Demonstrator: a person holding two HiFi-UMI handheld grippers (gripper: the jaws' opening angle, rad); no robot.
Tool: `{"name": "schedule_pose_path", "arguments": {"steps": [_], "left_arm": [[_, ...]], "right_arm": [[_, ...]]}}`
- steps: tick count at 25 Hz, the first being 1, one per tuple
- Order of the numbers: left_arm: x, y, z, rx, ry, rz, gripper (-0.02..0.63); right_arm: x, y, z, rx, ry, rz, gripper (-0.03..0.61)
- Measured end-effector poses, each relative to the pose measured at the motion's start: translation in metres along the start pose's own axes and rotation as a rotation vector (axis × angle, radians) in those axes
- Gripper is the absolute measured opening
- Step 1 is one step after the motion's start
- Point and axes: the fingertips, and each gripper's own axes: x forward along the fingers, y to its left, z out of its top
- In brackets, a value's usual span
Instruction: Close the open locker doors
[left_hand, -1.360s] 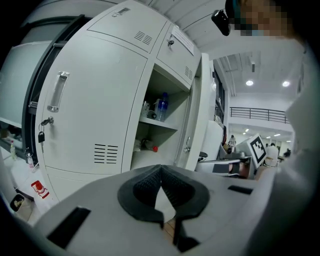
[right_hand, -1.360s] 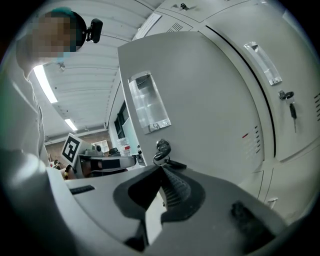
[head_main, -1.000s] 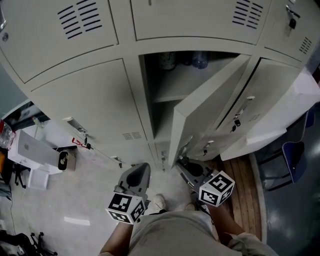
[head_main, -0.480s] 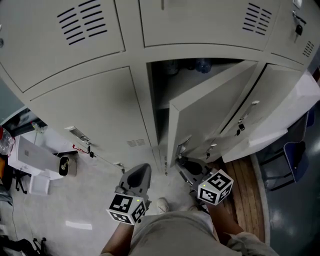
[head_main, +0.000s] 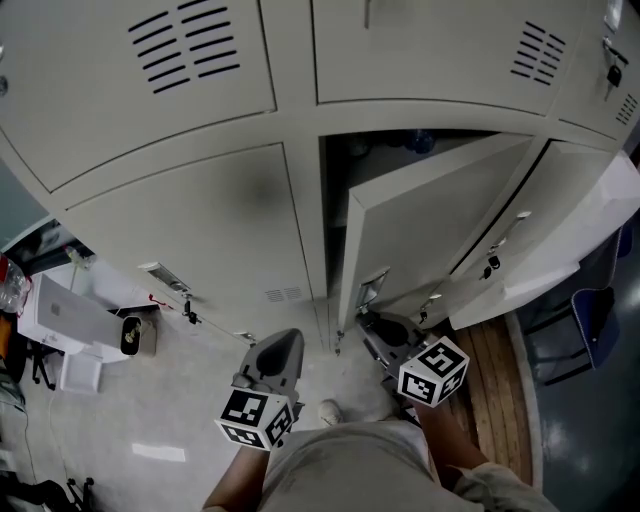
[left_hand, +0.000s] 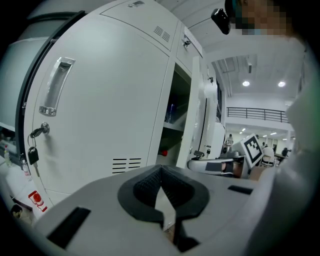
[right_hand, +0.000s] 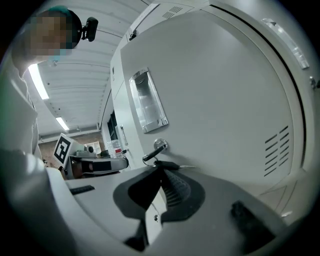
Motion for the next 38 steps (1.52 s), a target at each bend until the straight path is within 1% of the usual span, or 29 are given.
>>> {"name": "schedule_pose_path", "arguments": {"steps": [15, 28, 38], "left_arm": [[0.005, 0.023, 0.009, -0.001, -0.012, -0.011, 0.015], [0.002, 0.044, 0.014, -0.007, -0.024, 0.019, 0.015], [0.003, 0.056, 0.013, -0.015, -0.019, 0.027, 0.015]], "right_arm": [[0.026, -0.012, 0.007, 0.004, 0.003, -0.019, 0.028], [0.049, -0.024, 0.011, -0.002, 0.016, -0.031, 0.028], [0.062, -0.033, 0.013, -0.002, 0.019, -0.038, 0.028]]}}
